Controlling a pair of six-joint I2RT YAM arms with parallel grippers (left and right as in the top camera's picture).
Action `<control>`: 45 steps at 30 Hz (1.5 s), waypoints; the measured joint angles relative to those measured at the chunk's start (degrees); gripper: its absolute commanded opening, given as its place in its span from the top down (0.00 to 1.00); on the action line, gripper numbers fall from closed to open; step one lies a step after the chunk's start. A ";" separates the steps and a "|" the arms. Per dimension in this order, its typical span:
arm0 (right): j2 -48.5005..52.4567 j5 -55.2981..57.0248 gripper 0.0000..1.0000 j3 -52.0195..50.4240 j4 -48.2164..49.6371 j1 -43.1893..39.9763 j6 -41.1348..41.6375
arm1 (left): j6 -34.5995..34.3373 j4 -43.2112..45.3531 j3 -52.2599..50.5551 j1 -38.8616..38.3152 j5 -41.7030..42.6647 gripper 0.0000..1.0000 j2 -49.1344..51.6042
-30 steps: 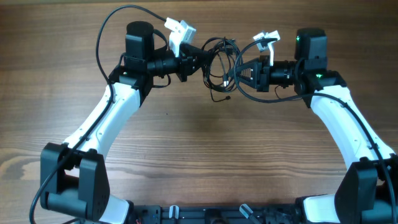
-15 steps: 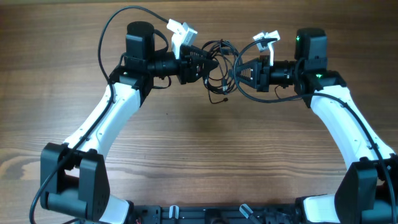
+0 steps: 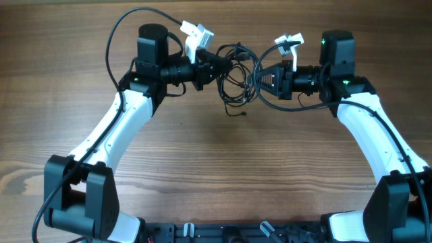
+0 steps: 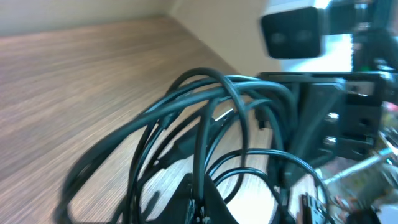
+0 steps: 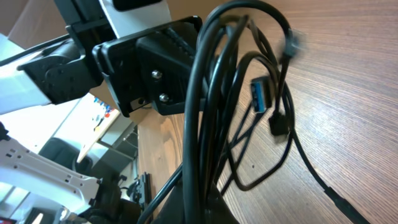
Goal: Untangle cables
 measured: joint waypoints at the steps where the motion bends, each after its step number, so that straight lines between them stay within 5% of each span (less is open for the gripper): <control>1: -0.02 0.83 0.95 0.00 -0.42 0.00 0.31 | -0.13 -0.52 0.00 0.17 -0.79 0.96 0.00; 23: -1.60 43.32 0.95 0.11 -14.60 0.11 8.74 | -0.35 -12.79 0.00 21.97 -5.42 0.96 -10.75; 30: -1.60 52.19 0.95 0.09 -15.91 0.04 10.71 | 0.22 -13.53 0.00 22.73 -5.92 0.96 -13.00; 37: -1.60 45.83 0.95 0.04 -12.85 0.04 8.87 | 1.07 -15.39 0.02 22.73 -5.81 0.57 -14.27; 45: -1.60 24.15 0.95 0.00 -2.80 0.04 5.49 | 3.13 -17.46 0.02 22.69 -1.99 0.46 -14.27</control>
